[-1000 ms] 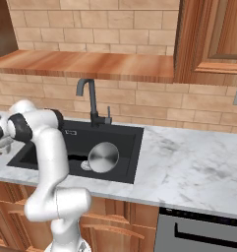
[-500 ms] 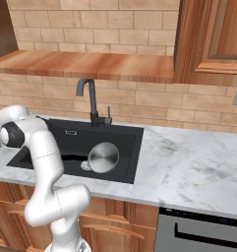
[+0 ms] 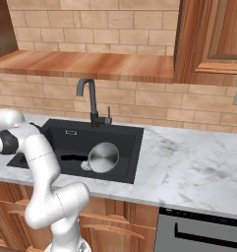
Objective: Pick the pan and sponge and place them into the sink. Then turn on the water.
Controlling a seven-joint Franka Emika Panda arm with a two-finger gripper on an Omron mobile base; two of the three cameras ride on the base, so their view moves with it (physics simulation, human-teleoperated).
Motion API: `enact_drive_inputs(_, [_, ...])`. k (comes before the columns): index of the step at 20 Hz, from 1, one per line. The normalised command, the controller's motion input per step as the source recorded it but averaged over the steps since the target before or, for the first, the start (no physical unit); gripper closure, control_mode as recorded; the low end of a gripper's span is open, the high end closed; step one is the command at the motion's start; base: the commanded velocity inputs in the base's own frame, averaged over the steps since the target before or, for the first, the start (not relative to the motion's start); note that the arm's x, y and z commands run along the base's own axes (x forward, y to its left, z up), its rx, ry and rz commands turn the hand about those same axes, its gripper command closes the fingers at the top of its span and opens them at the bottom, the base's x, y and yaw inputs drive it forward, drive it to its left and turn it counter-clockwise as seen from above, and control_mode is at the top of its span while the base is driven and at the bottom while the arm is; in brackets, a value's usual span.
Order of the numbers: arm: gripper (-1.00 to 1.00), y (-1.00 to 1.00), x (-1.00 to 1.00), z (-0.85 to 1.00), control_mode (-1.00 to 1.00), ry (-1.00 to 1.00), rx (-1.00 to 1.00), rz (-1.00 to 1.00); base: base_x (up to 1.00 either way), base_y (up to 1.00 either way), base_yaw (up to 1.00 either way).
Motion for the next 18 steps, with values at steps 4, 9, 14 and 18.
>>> enact_drive_inputs(4, [1.00, -0.41, -0.14, 0.00, -1.00, 0.00, 0.00, -0.04, 0.00, 0.00, 0.00])
enact_drive_inputs(9, [1.00, -0.80, -0.11, 0.00, -1.00, 0.00, 0.00, -0.01, 0.00, 0.00, 0.00])
enact_drive_inputs(14, [1.00, -0.82, -0.05, -0.05, -1.00, 0.00, 0.00, 0.00, 0.00, 0.00, 0.00])
enact_drive_inputs(18, [1.00, -0.68, -0.16, 0.00, -1.00, 0.00, 0.00, 0.00, 0.00, 0.00, 0.00])
